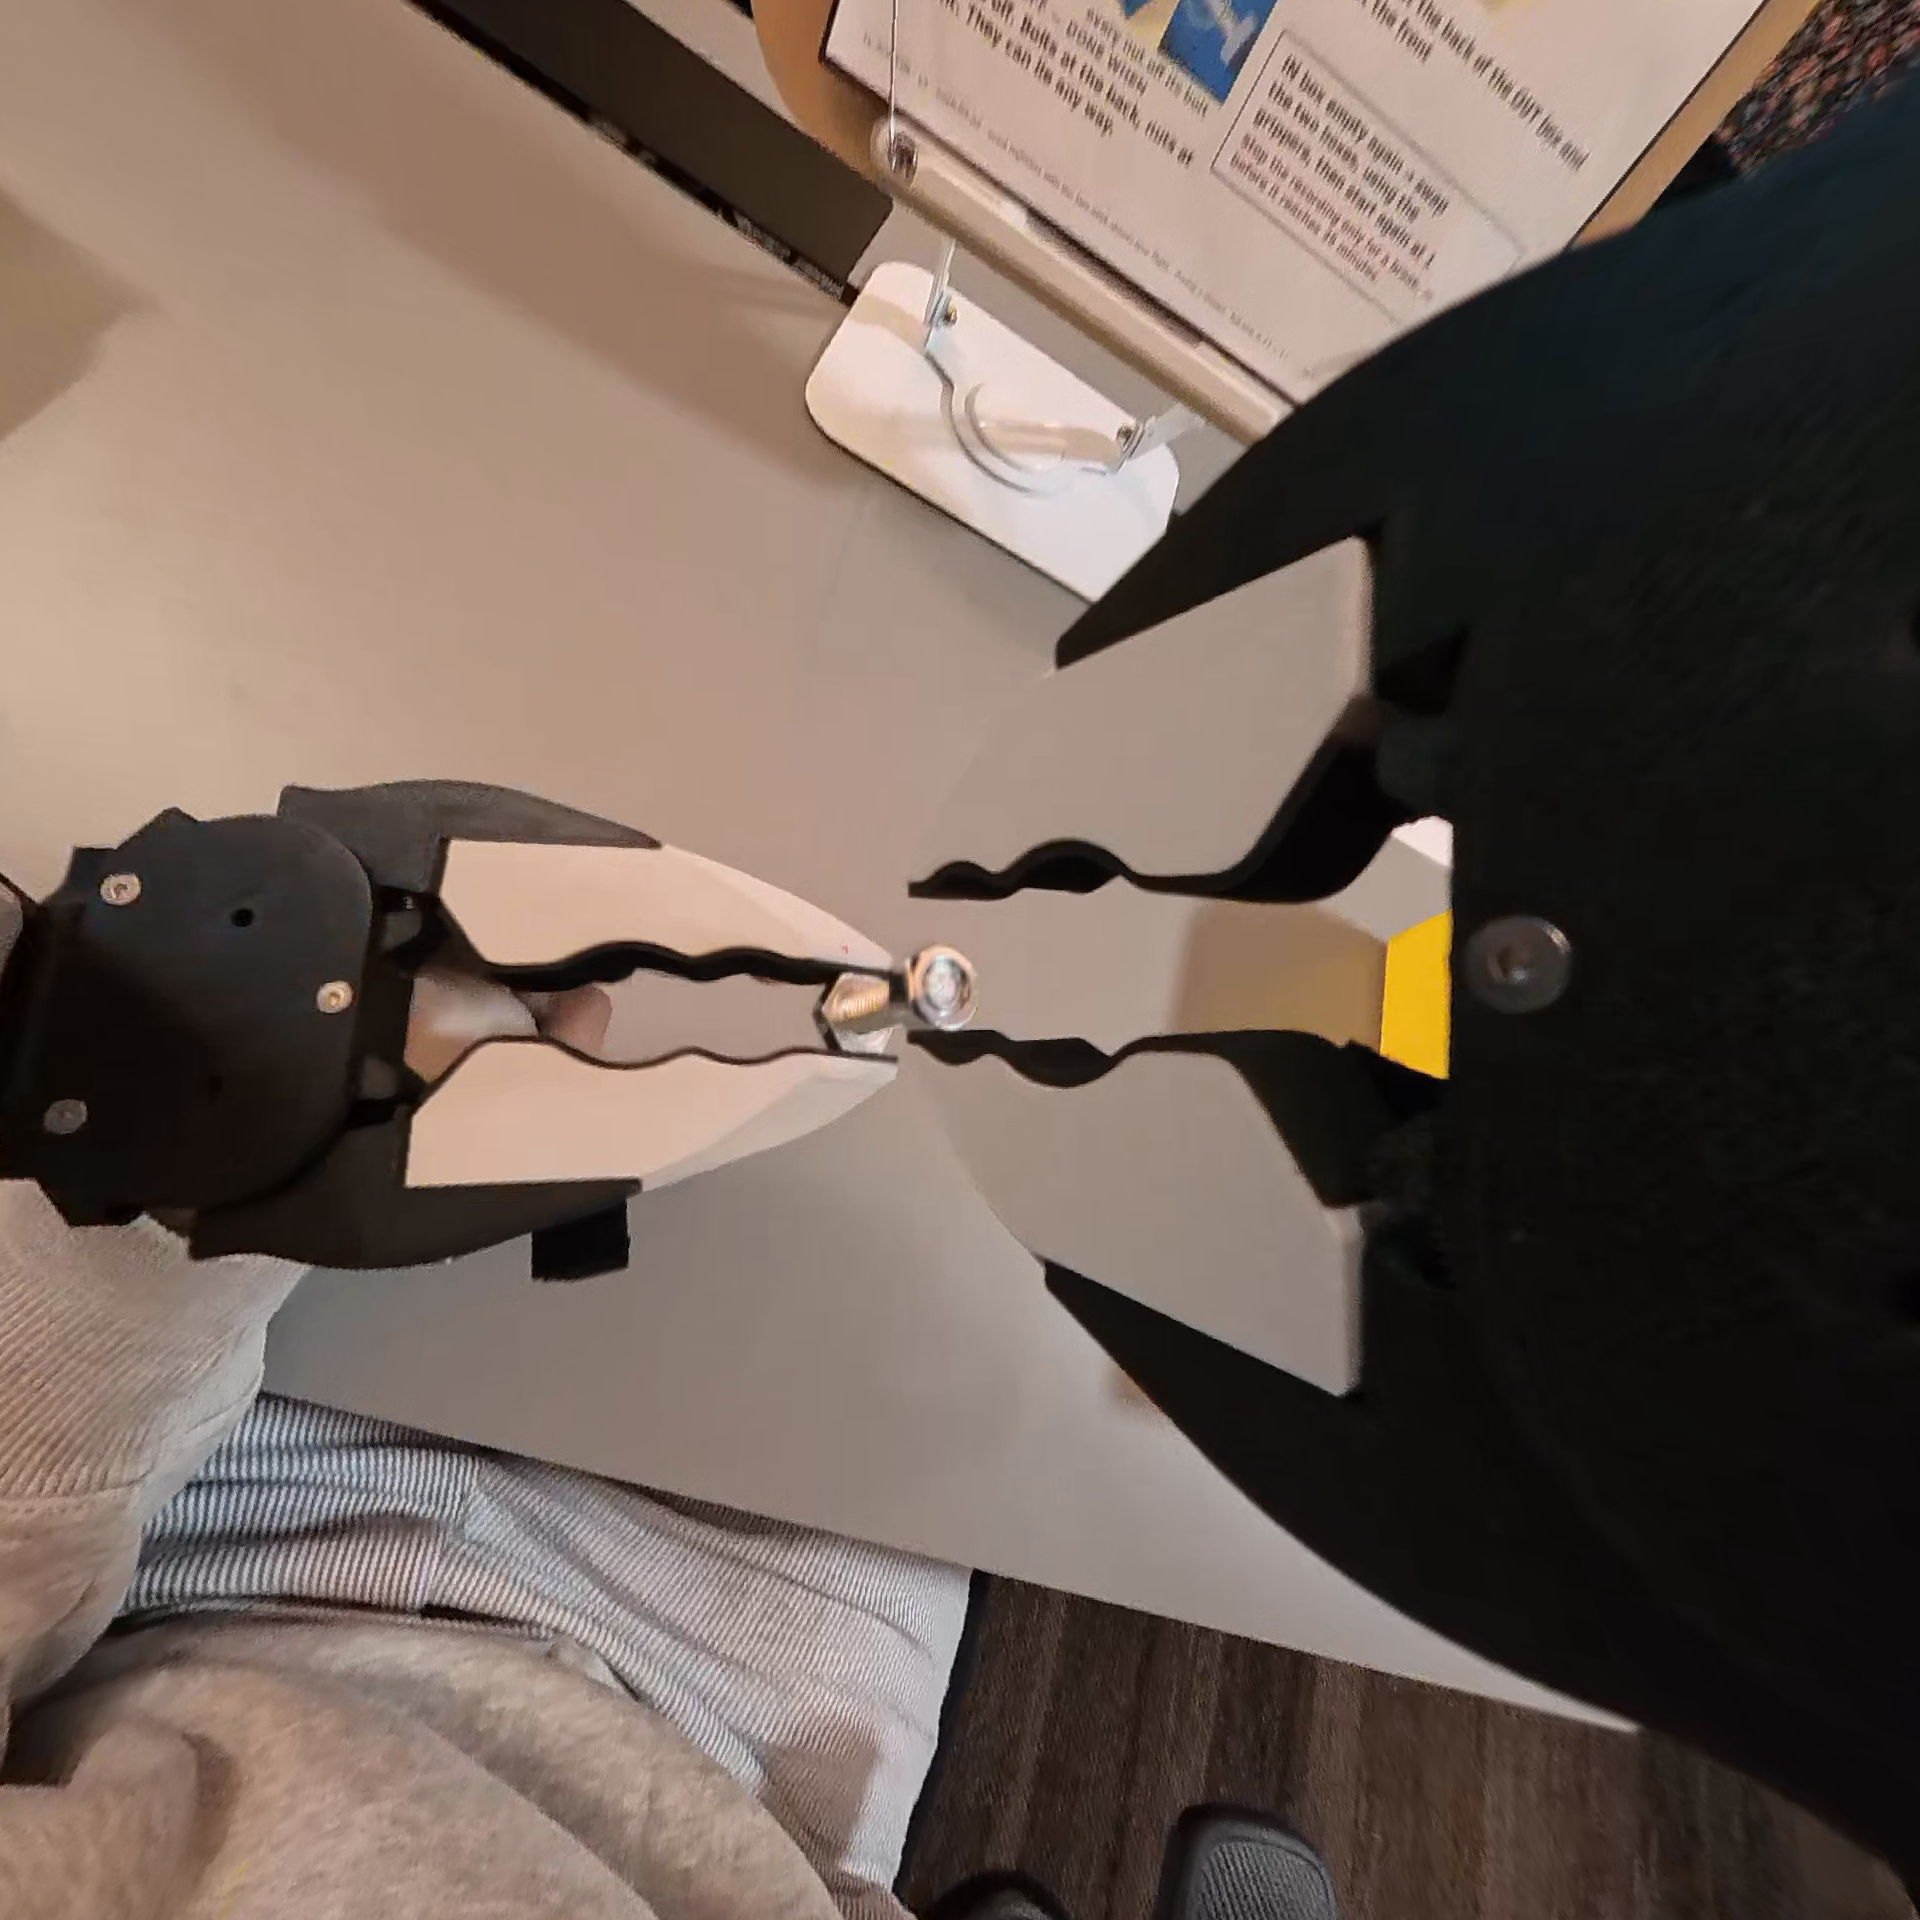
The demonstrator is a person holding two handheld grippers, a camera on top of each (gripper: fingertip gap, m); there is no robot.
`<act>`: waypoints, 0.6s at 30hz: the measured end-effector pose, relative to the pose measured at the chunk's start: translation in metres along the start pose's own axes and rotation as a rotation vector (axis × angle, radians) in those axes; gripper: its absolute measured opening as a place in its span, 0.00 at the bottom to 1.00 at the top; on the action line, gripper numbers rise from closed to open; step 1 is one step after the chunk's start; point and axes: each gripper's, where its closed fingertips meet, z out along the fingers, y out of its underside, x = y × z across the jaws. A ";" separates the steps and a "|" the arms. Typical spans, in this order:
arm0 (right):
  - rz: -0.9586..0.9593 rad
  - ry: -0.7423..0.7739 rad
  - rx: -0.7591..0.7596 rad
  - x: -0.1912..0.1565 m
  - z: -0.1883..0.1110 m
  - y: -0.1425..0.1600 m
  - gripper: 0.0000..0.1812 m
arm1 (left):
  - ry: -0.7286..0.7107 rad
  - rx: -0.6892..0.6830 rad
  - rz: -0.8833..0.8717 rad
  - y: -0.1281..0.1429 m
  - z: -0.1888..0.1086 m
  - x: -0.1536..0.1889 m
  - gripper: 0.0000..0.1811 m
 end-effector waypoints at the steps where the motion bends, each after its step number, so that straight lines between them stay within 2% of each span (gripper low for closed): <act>1: 0.003 -0.021 0.000 -0.003 0.002 0.000 0.13 | -0.001 -0.004 0.002 0.001 0.000 0.000 0.11; 13: 0.057 -0.074 -0.037 -0.010 0.006 0.016 0.12 | -0.018 0.034 -0.016 -0.006 -0.003 -0.004 0.10; 18: 0.047 -0.096 0.020 -0.016 0.003 0.001 0.09 | -0.009 0.036 -0.046 -0.006 -0.003 -0.005 0.10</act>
